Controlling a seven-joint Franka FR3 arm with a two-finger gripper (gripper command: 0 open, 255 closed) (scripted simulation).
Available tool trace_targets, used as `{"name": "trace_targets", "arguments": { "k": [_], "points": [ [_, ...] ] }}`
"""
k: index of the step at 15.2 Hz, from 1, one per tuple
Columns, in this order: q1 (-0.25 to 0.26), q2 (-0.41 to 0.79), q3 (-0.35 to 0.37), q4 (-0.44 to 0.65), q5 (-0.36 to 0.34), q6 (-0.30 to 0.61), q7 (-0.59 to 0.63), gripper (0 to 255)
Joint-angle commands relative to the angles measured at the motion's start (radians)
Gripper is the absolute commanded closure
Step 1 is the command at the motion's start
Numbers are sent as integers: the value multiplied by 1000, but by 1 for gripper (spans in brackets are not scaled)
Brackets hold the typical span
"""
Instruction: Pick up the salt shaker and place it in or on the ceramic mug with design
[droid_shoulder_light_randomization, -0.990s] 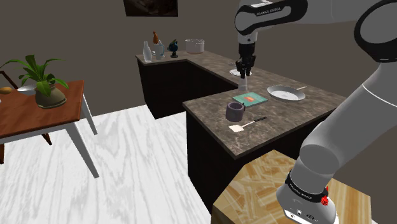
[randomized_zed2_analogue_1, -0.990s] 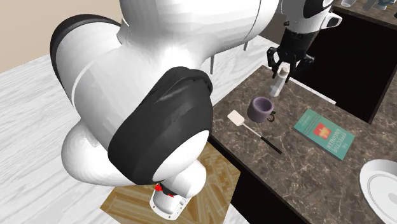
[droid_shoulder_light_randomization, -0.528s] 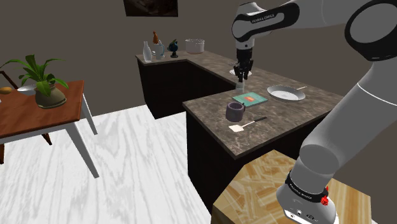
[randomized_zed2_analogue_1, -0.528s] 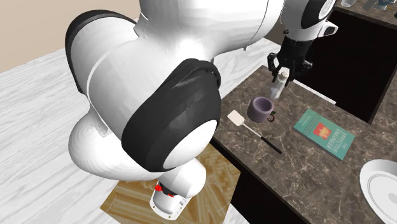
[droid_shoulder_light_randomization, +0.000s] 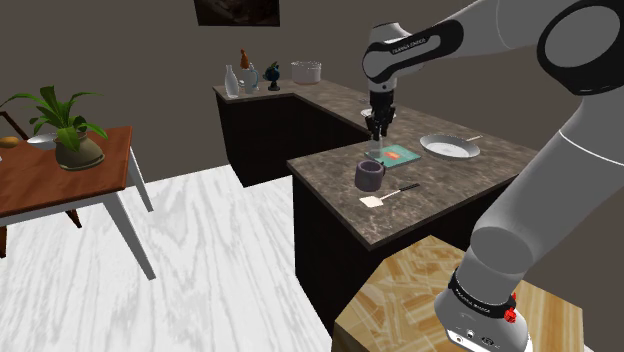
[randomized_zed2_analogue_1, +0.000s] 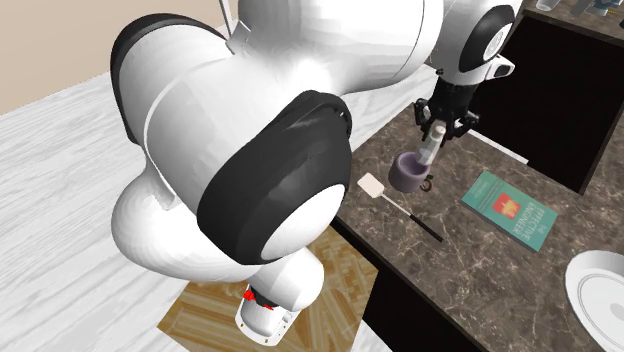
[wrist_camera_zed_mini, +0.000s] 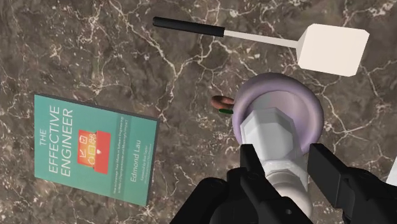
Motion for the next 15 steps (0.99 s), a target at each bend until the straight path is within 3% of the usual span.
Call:
{"name": "trace_targets", "arguments": {
  "k": [1, 5, 13, 14, 15],
  "points": [
    [0, 3, -1, -22, -1, 26, 4, 255],
    [-1, 16, -4, -64, -2, 79, 9, 255],
    [-2, 17, -4, -66, -3, 82, 10, 255],
    [-2, 17, -4, -66, -3, 82, 10, 0],
    [-2, 17, -4, -66, -3, 82, 10, 0]
  ]
}}
